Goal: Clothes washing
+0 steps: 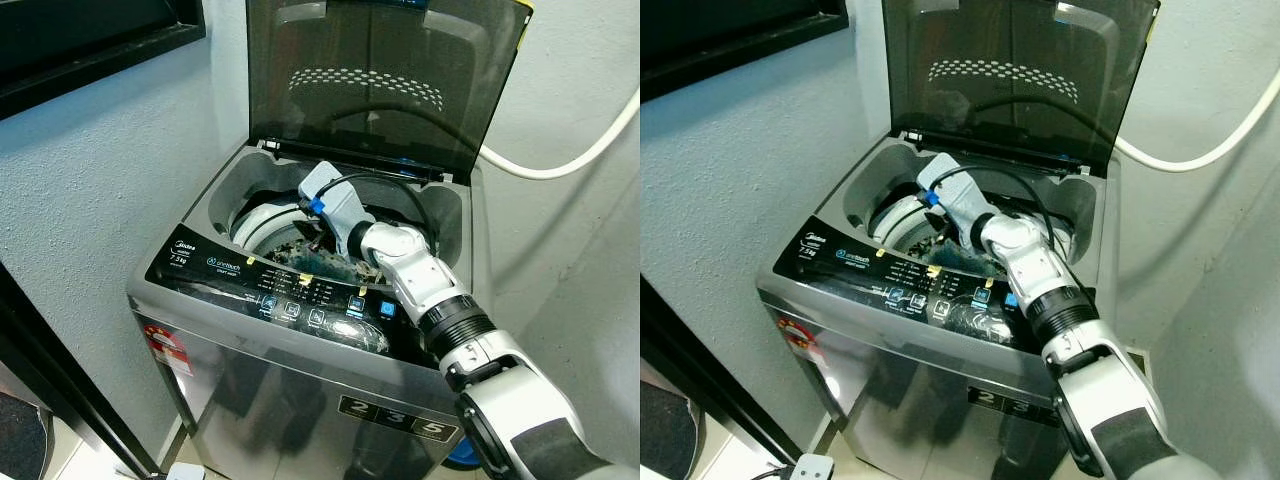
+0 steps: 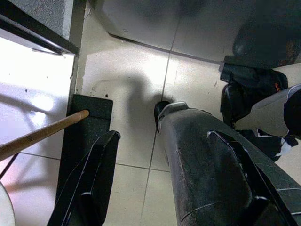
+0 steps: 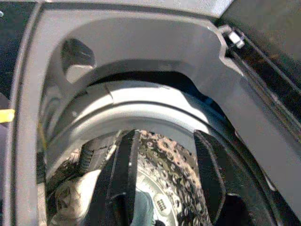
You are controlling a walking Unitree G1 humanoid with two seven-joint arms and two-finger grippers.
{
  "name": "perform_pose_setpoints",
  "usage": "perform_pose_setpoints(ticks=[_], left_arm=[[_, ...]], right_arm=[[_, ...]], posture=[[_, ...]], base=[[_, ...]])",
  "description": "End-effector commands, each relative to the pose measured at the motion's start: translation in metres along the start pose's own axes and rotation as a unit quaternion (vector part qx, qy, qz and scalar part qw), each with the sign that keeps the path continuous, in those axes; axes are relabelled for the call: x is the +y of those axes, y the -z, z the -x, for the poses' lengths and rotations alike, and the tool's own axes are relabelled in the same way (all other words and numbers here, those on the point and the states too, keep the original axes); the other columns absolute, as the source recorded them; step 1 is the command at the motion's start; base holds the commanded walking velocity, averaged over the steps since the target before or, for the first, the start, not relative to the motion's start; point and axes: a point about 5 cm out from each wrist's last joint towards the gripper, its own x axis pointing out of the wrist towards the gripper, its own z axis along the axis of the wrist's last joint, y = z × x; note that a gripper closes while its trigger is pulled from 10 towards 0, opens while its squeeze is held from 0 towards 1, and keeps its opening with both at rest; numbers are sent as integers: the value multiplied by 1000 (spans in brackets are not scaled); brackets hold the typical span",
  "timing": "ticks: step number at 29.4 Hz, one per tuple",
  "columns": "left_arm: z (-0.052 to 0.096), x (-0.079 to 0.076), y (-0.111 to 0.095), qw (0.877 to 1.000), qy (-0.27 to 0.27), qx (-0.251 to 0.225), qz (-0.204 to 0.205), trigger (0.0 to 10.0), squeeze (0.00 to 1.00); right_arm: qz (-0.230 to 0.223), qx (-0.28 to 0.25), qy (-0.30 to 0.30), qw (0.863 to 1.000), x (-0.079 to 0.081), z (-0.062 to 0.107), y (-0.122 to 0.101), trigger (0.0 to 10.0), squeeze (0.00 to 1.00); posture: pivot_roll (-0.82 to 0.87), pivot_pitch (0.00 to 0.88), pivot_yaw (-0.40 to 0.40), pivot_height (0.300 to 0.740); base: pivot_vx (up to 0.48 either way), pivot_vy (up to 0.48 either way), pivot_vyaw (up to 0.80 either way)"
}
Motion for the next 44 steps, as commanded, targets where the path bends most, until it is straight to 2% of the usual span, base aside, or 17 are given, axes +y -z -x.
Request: perform_pose_setpoints(ticks=[1,5,7,8,9,10,11,14,16,23,25,26,31,36,39,40,44], left_arm=[[4,-11,20,999,21,39,1,10000,0],[4,-11,20,999,21,38,0,10000,0],[3,-11,17,999,18,35,0,10000,0],[3,-10,16,999,15,35,-1,10000,0],[3,-10,16,999,15,35,-1,10000,0],[2,-10,16,999,15,34,-1,10000,0],[2,-10,16,999,15,34,1,10000,0],[2,-10,16,999,14,34,6,10000,0],[2,-10,16,999,13,37,0,10000,0],[2,-10,16,999,15,38,-6,10000,0],[2,-11,16,999,15,38,-8,10000,0],[2,-11,16,999,16,38,-9,10000,0],[2,-11,16,999,17,38,-11,10000,0],[2,-11,16,999,18,38,-14,10000,0],[2,-11,15,999,18,38,-16,10000,0],[2,-11,15,999,19,38,-17,10000,0],[2,-12,15,999,20,39,-19,10000,0]], right_arm=[[-23,11,30,999,-11,4,7,10000,1000],[-25,12,39,999,-13,5,8,10000,1000],[-116,-71,4,991,-15,10,-5,10000,1000],[-203,-183,-77,959,-11,23,-18,10000,341],[-203,-183,-77,959,-11,23,-18,10000,341],[-237,-224,-126,937,-7,32,-21,10000,0],[-255,-256,-171,917,-1,40,-22,10000,0],[-257,-269,-213,903,7,47,-20,10000,0],[-232,-269,-316,880,34,62,-13,10000,0],[-221,-231,-359,877,50,65,3,10000,0],[-226,-228,-372,871,52,68,5,10000,0],[-236,-229,-399,856,55,77,6,10000,0],[-240,-232,-407,850,56,81,6,10000,0],[-233,-220,-411,853,59,81,9,10000,0],[-216,-186,-408,868,63,79,19,10000,0],[-196,-148,-401,882,68,76,32,10000,0],[-175,-84,-393,899,74,74,55,10000,0]], posture=[[-3,0,-59,740],[-3,0,-59,740],[-9,0,-56,740],[-12,0,-52,740],[-12,0,-52,740],[-15,0,-49,740],[-15,0,-49,740],[-15,0,-49,740],[-14,0,-43,740],[-13,0,-42,740],[-13,0,-41,740],[-12,0,-43,740],[-12,0,-43,740],[-15,0,-44,740],[-15,0,-44,740],[-20,0,-46,740],[-19,0,-48,740]], base=[[0,0,0],[0,0,0],[0,0,0],[0,0,0],[0,0,0],[0,0,0],[0,0,0],[0,0,0],[-133,0,0],[-284,0,0],[-300,0,0],[-304,0,0],[-305,0,0],[-313,0,0],[-311,0,0],[-311,0,0],[-310,0,0]])
